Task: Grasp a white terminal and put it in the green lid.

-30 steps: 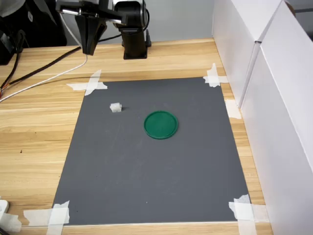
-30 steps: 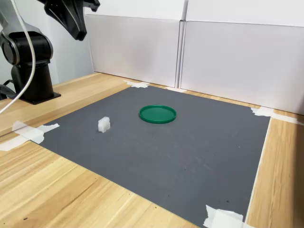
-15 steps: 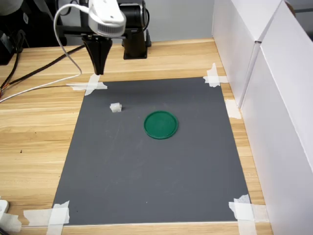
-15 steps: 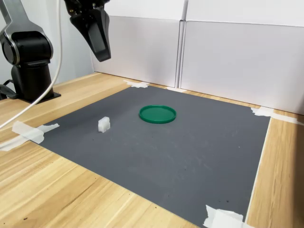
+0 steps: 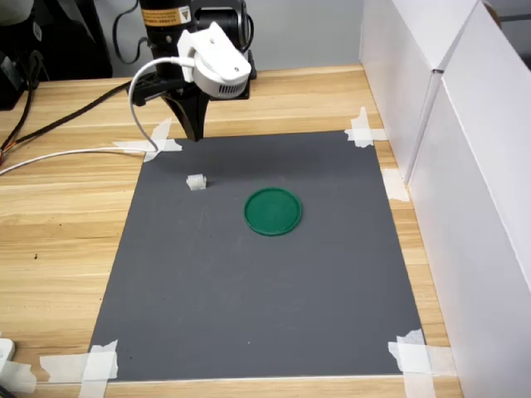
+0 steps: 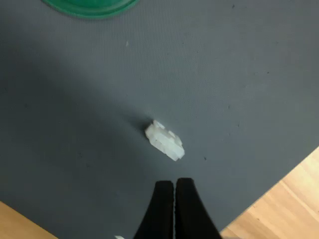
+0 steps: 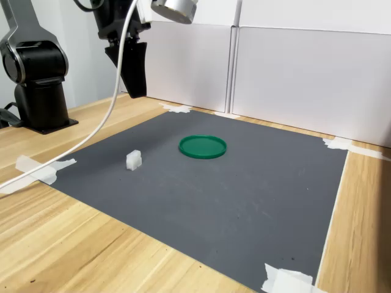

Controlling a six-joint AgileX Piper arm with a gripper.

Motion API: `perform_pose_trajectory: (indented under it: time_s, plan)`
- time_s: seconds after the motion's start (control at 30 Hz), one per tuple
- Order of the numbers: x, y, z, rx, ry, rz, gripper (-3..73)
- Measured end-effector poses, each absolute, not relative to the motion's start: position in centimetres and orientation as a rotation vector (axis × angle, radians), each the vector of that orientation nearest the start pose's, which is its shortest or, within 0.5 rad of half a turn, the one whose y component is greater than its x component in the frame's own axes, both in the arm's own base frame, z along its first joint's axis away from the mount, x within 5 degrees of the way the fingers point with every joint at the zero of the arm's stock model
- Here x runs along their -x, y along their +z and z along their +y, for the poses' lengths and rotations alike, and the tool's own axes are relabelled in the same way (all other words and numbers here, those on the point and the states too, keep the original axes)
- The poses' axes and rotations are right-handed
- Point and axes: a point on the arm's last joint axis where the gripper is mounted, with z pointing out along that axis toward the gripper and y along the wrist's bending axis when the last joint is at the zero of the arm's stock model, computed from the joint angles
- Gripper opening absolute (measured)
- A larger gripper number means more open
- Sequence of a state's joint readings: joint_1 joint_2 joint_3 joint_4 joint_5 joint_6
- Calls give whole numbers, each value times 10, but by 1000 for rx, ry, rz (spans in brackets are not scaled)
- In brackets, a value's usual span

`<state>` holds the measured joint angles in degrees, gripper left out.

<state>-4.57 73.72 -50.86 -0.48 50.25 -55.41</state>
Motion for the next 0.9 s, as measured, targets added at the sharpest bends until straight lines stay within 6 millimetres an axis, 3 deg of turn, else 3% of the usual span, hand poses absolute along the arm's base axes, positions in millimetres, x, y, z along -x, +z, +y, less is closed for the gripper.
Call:
perform_pose_trajectory:
  time_s: [0.13, 0.23, 0.53, 0.63, 0.73, 0.9]
  plan:
    - [-241, 256, -33, 1284, -282, 2531, 4]
    - [-243, 251, -39, 1286, -280, 2540, 68]
    - [-245, 249, -36, 1128, -194, 2582, 503]
    - [-245, 249, -36, 1059, -180, 2609, 606]
    - [-243, 249, -37, 991, -179, 2666, 661]
    - [-237, 247, -38, 962, -152, 2749, 672]
